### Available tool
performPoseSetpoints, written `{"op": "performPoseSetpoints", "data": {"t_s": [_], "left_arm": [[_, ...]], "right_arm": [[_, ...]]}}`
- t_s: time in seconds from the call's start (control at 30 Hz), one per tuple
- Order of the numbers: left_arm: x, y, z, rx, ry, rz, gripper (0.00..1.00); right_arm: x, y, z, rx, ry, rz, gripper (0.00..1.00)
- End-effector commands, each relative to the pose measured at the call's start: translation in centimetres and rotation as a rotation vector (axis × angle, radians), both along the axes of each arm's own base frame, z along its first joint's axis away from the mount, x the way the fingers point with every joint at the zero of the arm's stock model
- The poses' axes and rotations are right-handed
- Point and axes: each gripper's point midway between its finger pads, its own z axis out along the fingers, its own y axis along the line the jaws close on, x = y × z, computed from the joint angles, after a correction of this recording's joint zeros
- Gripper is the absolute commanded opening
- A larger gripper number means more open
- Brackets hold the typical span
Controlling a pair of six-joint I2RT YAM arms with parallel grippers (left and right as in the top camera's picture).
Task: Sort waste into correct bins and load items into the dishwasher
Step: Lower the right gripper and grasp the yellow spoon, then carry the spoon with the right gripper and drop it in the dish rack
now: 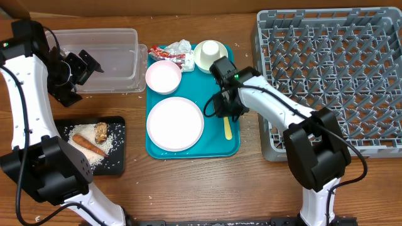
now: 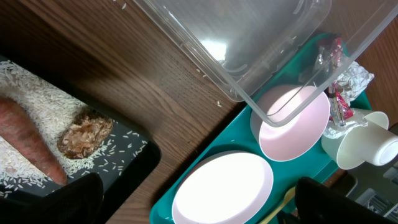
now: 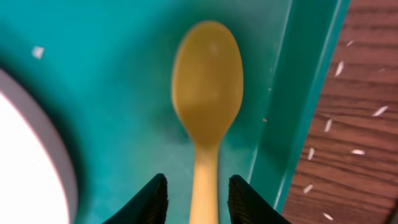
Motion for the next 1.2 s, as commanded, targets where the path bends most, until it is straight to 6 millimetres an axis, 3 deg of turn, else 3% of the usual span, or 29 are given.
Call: {"op": "performPoseSetpoints", "data": {"t_s": [0.0, 0.4, 0.57, 0.8, 0.9, 1.0, 1.07, 1.1, 1.17], "left_arm": [[0.1, 0.0, 1.9, 0.022, -0.05, -0.004, 1.0], [0.1, 0.0, 1.9, 0.022, -0.05, -0.004, 1.0], [0.1, 0.0, 1.9, 0.022, -0.05, -0.004, 1.0], [0.1, 0.0, 1.9, 0.022, -0.051, -0.004, 1.0], [0.1, 0.0, 1.9, 0.022, -0.051, -0.004, 1.0], [0.1, 0.0, 1.9, 0.022, -0.051, -0.004, 1.0], [0.1, 0.0, 1.9, 0.022, -0.05, -0.004, 1.0], [0.1, 0.0, 1.9, 0.022, -0.05, -0.004, 1.0], [0.1, 0.0, 1.9, 0.022, -0.05, -0.004, 1.0]], "right_arm": [[-0.4, -0.5, -1.3, 0.005, 0.005, -0.03, 0.37], [-0.3, -0.8, -3.7, -0.016, 0.001, -0.03, 0.42], [-0.4, -1.2, -4.4, -0.04, 0.006, -0.032, 0.2], [-0.3, -1.2, -4.0, -0.051, 0.002, -0.032, 0.15], [0.4, -1.0, -2.2, -0.046, -0.005, -0.035, 0.15], [2.1, -0.4, 1.3, -0.022, -0.046, -0.042, 0.15], [3.4, 0.0, 3.9, 0.001, -0.087, -0.045, 0.15], [4.9, 0.0, 6.9, 0.026, -0.138, -0.062, 0.15], [6.6, -0.6, 10.0, 0.052, -0.198, -0.069, 0.15]]}}
